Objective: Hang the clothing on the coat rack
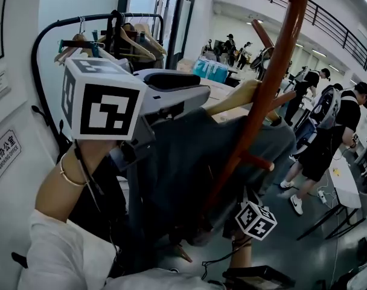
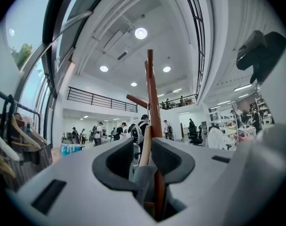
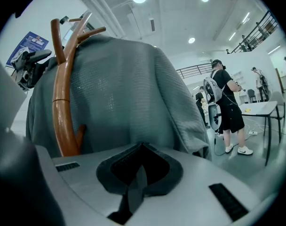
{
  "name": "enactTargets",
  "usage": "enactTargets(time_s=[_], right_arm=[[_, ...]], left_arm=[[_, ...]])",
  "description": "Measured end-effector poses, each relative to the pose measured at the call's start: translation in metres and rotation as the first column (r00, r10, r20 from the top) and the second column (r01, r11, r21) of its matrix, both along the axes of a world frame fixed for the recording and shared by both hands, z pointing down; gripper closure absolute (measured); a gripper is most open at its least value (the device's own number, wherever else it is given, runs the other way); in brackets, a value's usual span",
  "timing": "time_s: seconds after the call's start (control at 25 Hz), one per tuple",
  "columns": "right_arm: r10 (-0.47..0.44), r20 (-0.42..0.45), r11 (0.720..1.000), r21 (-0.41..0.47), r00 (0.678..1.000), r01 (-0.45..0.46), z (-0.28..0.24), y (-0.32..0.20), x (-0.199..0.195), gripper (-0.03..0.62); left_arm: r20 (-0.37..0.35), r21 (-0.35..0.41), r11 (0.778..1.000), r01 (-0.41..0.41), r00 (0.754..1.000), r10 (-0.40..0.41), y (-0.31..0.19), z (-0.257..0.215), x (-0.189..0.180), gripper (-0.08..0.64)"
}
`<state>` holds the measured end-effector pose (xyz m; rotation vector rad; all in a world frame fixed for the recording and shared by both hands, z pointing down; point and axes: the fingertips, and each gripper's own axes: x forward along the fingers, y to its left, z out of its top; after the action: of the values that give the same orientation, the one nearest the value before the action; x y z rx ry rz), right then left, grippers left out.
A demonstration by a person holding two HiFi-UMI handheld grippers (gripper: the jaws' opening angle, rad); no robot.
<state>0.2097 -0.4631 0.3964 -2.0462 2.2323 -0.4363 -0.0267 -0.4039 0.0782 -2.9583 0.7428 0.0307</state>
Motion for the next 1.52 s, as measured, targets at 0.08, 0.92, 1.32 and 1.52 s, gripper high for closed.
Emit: enactTargets(time_s=[0.08,0.92,1.32,1.52], right_arm=[[-0.009,-0.010,1.000,-0.011,1.000,0.009,0.003,0.003,-0.007,0.569],[-0.016,-0.013,0.999,-0.044,1.000,0.015,0.022,0.049,-0.039,0.569],[-0.049,-0.043,0.999,-0.021,0.998,0.048,0.010,0.063,-0.045,0.569],[-0.104,-0.102,0.994,0.024,0.989,0.107,-0.004,0.071,-0.063,0.569]], left_arm=[[-0.027,0.009,1.000,0.018,0.999,-0.017,0.008,0.000,-0.006,0.436],[-0.189,-0.080,0.977,0.196,0.960,-0.208,0.070,0.120,-0.034,0.450],[-0.027,0.041,0.876,0.480,0.877,-0.479,0.046,0.208,-0.012,0.494],[-0.048,-0.091,0.858,0.506,0.858,-0.511,0.038,0.259,-0.001,0.551]])
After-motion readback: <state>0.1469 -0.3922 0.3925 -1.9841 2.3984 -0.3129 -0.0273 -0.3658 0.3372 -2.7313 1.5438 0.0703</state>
